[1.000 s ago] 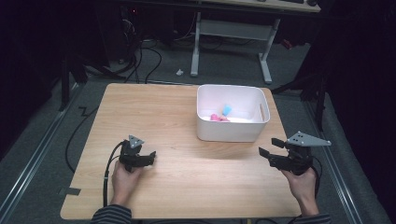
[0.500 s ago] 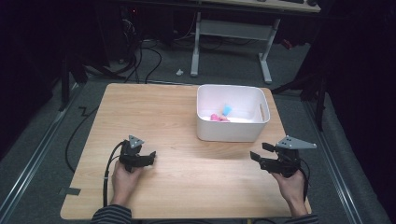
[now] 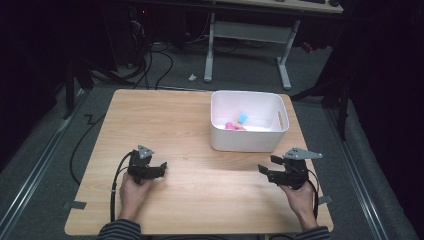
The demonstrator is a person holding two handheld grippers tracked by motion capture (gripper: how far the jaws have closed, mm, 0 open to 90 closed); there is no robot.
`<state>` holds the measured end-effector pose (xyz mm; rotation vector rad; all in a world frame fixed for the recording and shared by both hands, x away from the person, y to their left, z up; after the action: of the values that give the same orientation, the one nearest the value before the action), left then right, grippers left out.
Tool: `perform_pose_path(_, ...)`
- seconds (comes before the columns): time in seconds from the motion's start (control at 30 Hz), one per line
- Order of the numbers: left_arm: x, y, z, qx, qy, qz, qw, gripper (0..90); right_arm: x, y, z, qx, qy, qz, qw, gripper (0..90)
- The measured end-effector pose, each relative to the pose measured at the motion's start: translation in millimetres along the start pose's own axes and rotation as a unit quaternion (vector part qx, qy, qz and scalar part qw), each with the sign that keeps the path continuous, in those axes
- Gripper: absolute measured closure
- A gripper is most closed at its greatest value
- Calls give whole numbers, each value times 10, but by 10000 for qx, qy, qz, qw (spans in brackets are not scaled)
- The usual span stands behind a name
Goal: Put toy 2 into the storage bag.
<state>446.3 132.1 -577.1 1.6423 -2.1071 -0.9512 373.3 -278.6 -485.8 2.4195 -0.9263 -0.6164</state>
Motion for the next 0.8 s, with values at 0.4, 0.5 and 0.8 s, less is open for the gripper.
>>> perform_pose_path(0.4, 1, 3, 2, 5, 0, 22, 10000, 206, 140, -174, 169, -268, -154, 127, 9994, 355)
perform_pose_path(0.5, 1, 2, 2, 5, 0, 23, 10000, 206, 179, -219, 208, -334, -162, 173, 9992, 355)
perform_pose_path(0.8, 2, 3, 2, 5, -2, 23, 10000, 206, 268, -301, 269, -428, -223, 257, 9985, 356)
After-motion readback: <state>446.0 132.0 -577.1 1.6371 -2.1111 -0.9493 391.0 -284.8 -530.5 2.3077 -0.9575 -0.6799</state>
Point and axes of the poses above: each handheld gripper's, and its own axes: y roughly backward along the jaws, z roughly out of its underside, x roughly to its right, the point moved 6 cm from there along -y, roughly forward along the jaws, and after that the axes turned 14 degrees about -z, right-handed, at the moved point
